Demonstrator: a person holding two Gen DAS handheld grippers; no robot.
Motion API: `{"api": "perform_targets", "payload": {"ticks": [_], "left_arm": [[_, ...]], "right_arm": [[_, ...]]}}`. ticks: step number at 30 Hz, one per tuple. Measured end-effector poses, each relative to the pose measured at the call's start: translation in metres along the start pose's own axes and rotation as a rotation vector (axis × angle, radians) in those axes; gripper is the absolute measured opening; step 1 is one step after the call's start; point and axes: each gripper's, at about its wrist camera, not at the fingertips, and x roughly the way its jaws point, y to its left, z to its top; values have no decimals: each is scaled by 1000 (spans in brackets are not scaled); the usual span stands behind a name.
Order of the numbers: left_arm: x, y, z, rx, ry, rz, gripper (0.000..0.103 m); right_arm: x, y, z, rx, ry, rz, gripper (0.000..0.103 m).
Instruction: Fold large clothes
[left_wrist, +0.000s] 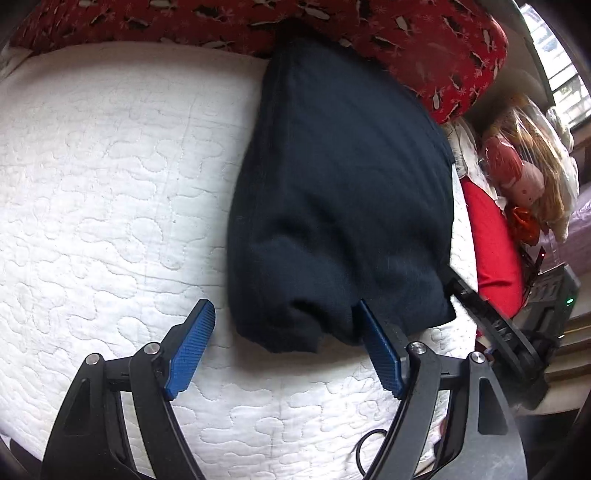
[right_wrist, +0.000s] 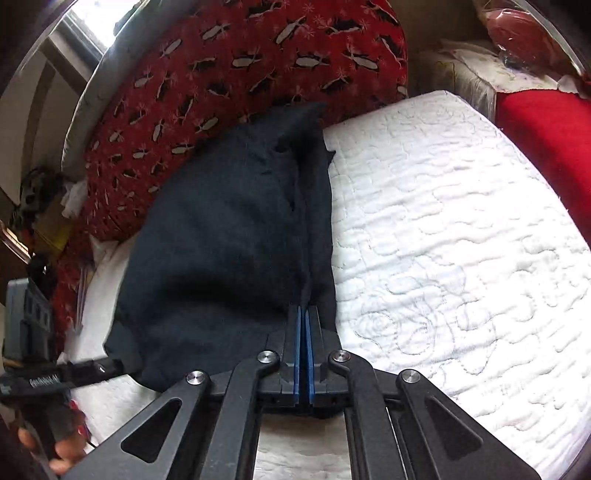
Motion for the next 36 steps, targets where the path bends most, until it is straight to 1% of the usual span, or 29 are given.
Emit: {"api": "perform_targets", "payload": {"ticks": [2,5,7,9,11,12,13,14,15,16,17,18,20,22,24,26,27,28,29,30,31,32,33,34,35,36], "left_arm": [[-3,-7,1,23,-12,18,79],[-7,-13,4,48,-38,30,79],[-9,-15,6,54,-49,27,79],[-7,-16,10,56,-48,34,79],[-6,-13,14,47,-44,26,79],[-6,-13,18,39,-41,19,79],[-9,-9,19,31,-42,2,79],[-13,-6,22,23,-49,-18,79],[-19,-1,27,13,-64,-37,79],[-25,5,33,6,-84,-45,79],[-29,9,41,-1,-102,-47,79],[-30,13,52,-11,-114,-42,79],[-28,16,72,-35,-116,-38,79],[-21,14,92,-49,-120,-37,79],[-11,9,105,-42,-116,-16,79],[10,5,113,-34,-74,18,79],[19,6,114,-35,-49,25,79],[31,8,115,-38,-19,28,79],[37,11,114,-45,-1,25,79],[41,16,114,-57,15,4,79],[39,20,114,-63,20,-34,79],[35,26,115,-71,24,-96,79],[31,37,117,-95,23,-157,79],[28,44,119,-123,18,-199,79],[27,51,123,-148,18,-233,79],[28,57,126,-170,25,-265,79]], "right_arm": [[-10,3,4,16,-23,-3,14],[-29,10,11,3,-79,-2,16],[-37,18,18,-23,-123,15,21],[-41,32,18,-68,-153,47,31],[-35,45,16,-123,-167,34,31],[-26,52,14,-153,-157,8,31],[-11,54,10,-185,-116,-33,31],[10,53,6,-196,-41,-82,31],[21,49,3,-192,7,-107,31],[19,48,4,-187,-7,-95,31],[15,50,9,-184,-23,-85,31],[8,52,18,-173,-56,-77,34],[-3,54,38,-137,-130,-58,34],[-2,61,64,-103,-168,-46,34],[11,70,80,-119,-176,-56,34],[35,74,92,-139,-150,-96,34],[52,72,94,-146,-110,-132,33],[72,65,92,-153,-49,-195,34],[85,60,92,-154,5,-234,39],[93,53,90,-143,34,-241,44],[89,45,92,-104,15,-205,47],[82,39,94,-67,0,-180,49],[72,31,95,-23,-19,-152,55],[59,20,96,31,-50,-104,57],[51,14,96,60,-66,-74,65],[44,7,95,85,-31,-10,73]]}}
